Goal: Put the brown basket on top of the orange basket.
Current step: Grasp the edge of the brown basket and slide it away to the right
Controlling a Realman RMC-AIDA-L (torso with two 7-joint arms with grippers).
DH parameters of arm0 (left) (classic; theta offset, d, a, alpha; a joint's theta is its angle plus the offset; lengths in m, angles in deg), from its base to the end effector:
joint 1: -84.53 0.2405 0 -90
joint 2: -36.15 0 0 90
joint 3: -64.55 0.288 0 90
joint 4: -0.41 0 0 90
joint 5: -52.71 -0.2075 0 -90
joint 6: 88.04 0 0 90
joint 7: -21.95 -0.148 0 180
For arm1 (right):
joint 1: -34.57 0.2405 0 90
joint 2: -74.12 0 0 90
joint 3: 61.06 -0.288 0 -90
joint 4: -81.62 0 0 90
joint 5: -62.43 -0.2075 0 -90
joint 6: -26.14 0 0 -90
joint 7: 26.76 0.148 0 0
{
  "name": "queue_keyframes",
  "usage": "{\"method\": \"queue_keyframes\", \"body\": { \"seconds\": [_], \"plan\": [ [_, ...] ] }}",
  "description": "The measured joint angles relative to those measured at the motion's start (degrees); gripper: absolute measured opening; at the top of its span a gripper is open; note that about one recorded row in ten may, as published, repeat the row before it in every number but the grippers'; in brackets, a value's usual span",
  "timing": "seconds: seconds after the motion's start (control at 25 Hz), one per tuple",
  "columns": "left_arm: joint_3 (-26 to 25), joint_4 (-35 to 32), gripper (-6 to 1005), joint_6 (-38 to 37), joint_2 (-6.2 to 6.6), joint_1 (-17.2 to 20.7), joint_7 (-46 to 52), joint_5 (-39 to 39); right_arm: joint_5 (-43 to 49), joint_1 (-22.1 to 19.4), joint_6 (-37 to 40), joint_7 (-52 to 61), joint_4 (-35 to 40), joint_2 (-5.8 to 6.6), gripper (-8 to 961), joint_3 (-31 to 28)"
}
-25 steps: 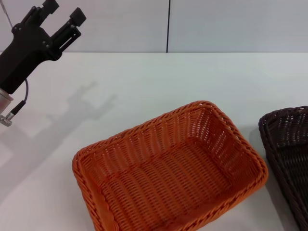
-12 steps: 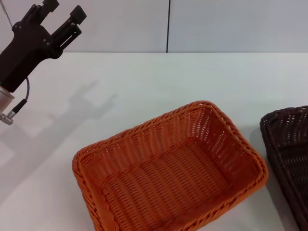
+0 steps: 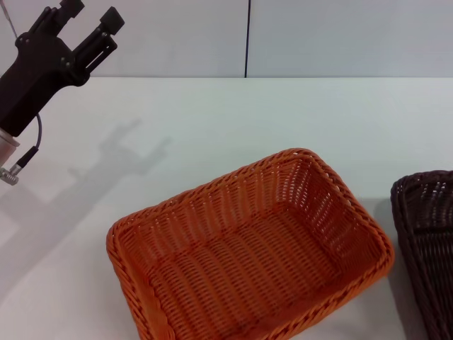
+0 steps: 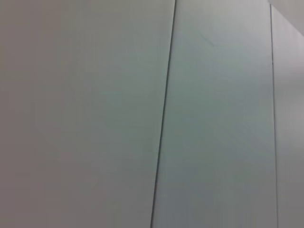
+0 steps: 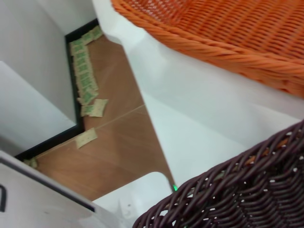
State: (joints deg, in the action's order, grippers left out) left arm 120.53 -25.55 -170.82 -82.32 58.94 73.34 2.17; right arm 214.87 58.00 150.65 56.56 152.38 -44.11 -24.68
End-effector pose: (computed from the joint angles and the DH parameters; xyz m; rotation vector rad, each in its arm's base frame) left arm -0.2679 0.3667 0.0331 -1.9146 -0.3475 -1.2925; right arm 0.3249 0.2427 0.0648 2.9657 -0.6449 0.1871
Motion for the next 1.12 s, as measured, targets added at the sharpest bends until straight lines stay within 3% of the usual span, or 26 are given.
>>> {"method": "queue_keyframes", "body": {
  "seconds": [0.4, 0.6, 0.68, 0.76, 0.88, 1.04, 1.12],
  "plan": [
    [0.0, 0.8, 815, -0.3, 0.15, 0.4, -0.1, 0.9, -3.1, -0.2, 0.5, 0.0, -1.2, 0.05, 737, 3.7],
    [0.0, 0.8, 815, -0.1, 0.17, 0.3, -0.1, 0.9, -4.6, 0.3, 0.4, 0.0, 0.1, 1.62, 736, -0.8],
    [0.1, 0.8, 815, 0.1, 0.18, 0.1, -0.1, 0.9, -6.7, 2.1, 0.0, 0.0, 1.2, 2.96, 736, -6.6],
    [0.1, 0.9, 815, 0.1, 0.18, 0.0, -0.2, 0.9, -7.8, 2.6, 0.0, 0.0, 1.5, 3.32, 736, -8.4],
    [0.2, 1.5, 814, 0.1, 0.18, -0.4, -0.6, 0.9, -11.1, 5.8, -0.4, 0.5, 3.4, 5.24, 736, -14.6],
    [0.5, 1.6, 814, 0.2, 0.14, -0.5, -0.9, 0.9, -10.5, 8.1, -2.2, 2.2, 4.9, 6.42, 735, -15.8],
    [0.5, 2.3, 814, 0.2, 0.14, -0.5, -1.3, 0.7, -8.3, 10.3, -6.9, 3.4, 5.8, 7.24, 735, -15.4]
  ]
}}
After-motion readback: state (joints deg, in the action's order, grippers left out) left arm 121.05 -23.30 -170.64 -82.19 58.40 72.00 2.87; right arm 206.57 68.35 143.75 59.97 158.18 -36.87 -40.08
